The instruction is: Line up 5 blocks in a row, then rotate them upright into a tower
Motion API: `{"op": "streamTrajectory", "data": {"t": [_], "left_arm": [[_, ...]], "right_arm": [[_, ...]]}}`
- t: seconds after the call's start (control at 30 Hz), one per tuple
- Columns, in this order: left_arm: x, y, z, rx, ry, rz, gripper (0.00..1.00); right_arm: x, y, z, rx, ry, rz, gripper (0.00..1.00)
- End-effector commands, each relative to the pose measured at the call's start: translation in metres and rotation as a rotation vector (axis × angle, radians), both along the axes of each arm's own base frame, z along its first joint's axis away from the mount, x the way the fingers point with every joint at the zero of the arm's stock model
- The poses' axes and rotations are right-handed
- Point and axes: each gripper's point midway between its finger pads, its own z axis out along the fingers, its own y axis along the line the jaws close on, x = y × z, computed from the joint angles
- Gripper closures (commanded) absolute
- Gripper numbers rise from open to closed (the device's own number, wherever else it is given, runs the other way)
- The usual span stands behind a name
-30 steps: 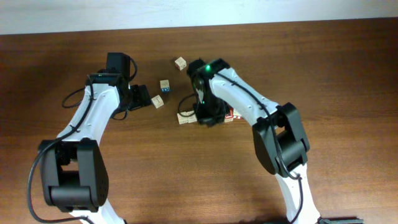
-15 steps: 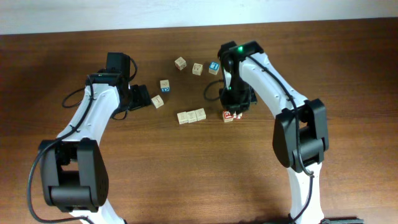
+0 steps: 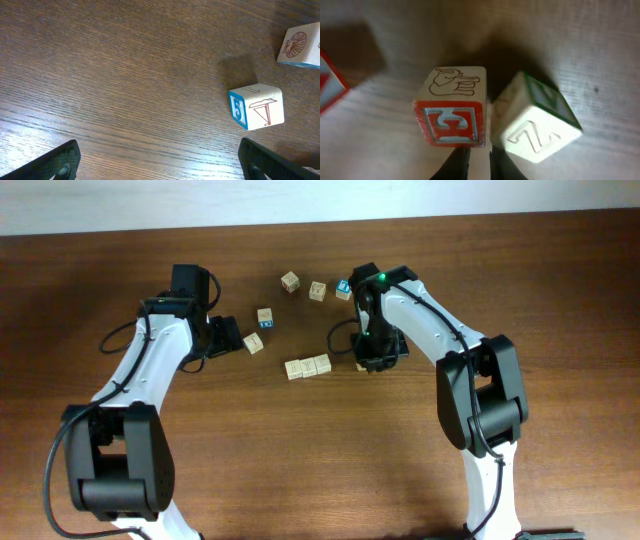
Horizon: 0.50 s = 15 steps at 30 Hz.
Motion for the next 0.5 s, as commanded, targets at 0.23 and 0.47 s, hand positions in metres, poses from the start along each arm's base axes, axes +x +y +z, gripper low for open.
{"op": "streamTrajectory", "data": {"t": [0.23, 0.47], "left_arm": [[0.005, 0.000, 0.004, -0.008, -0.013, 0.013, 0.01], [0.005, 0.000, 0.004, -0.008, -0.013, 0.013, 0.01]], "right_arm": [[0.006, 0.031, 0.004, 0.022, -0.083, 0.079, 0.84], [0.029, 0.022, 0.037, 0.016, -0.142, 0.052, 0.82]]}}
